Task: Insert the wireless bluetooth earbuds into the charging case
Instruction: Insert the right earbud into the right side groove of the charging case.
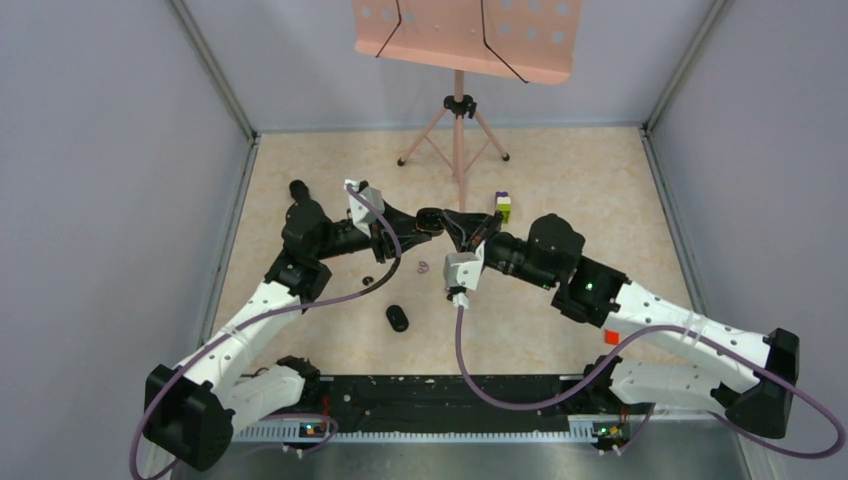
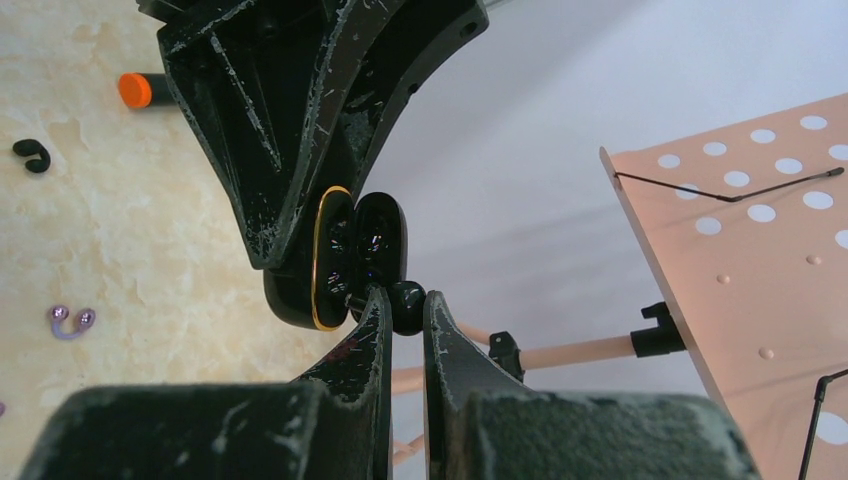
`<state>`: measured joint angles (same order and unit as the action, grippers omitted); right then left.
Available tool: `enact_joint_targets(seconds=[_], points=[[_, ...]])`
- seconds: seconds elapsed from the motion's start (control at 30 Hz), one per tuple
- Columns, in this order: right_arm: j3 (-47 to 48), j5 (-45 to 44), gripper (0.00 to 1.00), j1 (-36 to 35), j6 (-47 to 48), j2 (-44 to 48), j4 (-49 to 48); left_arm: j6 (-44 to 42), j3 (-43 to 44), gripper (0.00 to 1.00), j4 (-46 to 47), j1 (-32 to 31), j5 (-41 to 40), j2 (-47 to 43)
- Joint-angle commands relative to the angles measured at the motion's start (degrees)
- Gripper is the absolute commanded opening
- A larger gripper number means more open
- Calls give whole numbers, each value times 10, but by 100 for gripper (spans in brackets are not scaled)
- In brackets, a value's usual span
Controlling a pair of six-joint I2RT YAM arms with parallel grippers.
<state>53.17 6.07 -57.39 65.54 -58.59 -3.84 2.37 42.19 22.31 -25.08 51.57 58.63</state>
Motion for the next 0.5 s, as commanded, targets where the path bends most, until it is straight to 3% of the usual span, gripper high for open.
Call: enact_joint_targets(seconds=[0.0, 0.47], points=[[-2, 21, 0, -10, 13, -3, -25, 13, 12, 0, 31, -2, 1, -10], [-14, 20, 0, -9, 47, -11, -28, 18, 12, 0, 34, -2, -5, -12]])
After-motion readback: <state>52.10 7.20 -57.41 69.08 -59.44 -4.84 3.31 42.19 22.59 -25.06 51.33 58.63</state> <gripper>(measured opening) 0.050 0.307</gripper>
